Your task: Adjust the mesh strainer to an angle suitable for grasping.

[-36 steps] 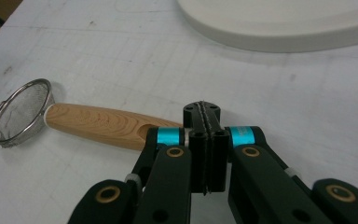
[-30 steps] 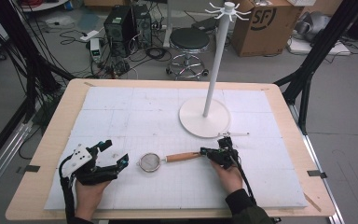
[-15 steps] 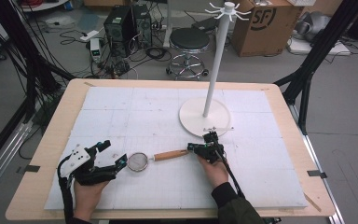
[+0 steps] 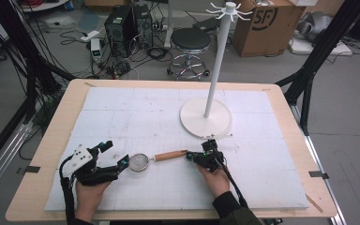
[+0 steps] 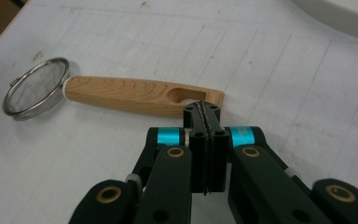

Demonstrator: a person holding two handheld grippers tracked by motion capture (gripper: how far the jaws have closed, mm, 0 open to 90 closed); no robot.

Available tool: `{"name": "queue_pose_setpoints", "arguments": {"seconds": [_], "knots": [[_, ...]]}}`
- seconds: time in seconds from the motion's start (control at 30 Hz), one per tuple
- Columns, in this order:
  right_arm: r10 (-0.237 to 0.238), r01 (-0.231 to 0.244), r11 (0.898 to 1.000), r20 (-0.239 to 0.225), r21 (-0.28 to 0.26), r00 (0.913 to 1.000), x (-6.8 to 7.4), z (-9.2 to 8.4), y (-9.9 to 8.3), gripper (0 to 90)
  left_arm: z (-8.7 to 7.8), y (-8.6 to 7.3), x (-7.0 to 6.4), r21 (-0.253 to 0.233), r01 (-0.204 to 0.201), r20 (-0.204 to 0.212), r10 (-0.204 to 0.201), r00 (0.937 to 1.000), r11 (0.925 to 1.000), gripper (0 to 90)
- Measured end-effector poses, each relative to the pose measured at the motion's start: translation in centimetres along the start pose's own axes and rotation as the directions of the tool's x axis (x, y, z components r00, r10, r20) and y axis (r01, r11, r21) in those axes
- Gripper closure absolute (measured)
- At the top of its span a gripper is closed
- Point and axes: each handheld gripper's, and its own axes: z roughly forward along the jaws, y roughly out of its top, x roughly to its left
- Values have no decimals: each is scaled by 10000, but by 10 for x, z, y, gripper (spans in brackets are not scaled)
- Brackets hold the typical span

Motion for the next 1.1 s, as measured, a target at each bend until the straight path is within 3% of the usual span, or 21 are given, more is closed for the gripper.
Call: {"name": "queue_pose_setpoints", "arguments": {"seconds": [0.33,0.4,0.5,0.53,0.57,0.6,0.73,0.9,1.03,1.1], "knots": [[-51,51,9999,30,-133,10000,-5,12,14,900,1,0,0,71,-20,-53,20,10000,10000,148],[17,-21,9996,-146,-276,9999,-7,9,15,900,1,0,0,107,-61,-69,62,10000,9999,147],[-311,269,9964,-520,-801,9982,-9,-2,11,896,1,0,-2,92,-111,-51,111,9999,9999,147],[-370,302,9943,-654,-1023,9972,-10,-7,8,848,1,0,-2,109,-138,-54,138,9999,9998,147],[-620,491,9884,-868,-1435,9943,-14,-21,2,669,1,0,-2,132,-139,-67,140,9999,9998,148],[-620,491,9884,-868,-1435,9943,-14,-21,2,669,1,0,-2,151,-141,-76,142,9999,9998,148],[-862,718,9805,-719,-1831,9937,-21,-45,-7,437,2,0,-3,178,-145,-131,148,9998,9997,147],[-1247,1085,9711,-641,-2124,9901,-29,-60,-16,358,6,-1,-5,289,-213,-78,215,9997,9994,148],[-1118,973,9708,-542,-2194,9923,-32,-65,-19,256,6,-1,-5,309,-225,-33,227,9997,9993,147],[-1131,1034,9634,-252,-2474,9933,-33,-70,-18,254,6,-1,-4,317,-214,-26,215,9998,9993,147]]}}
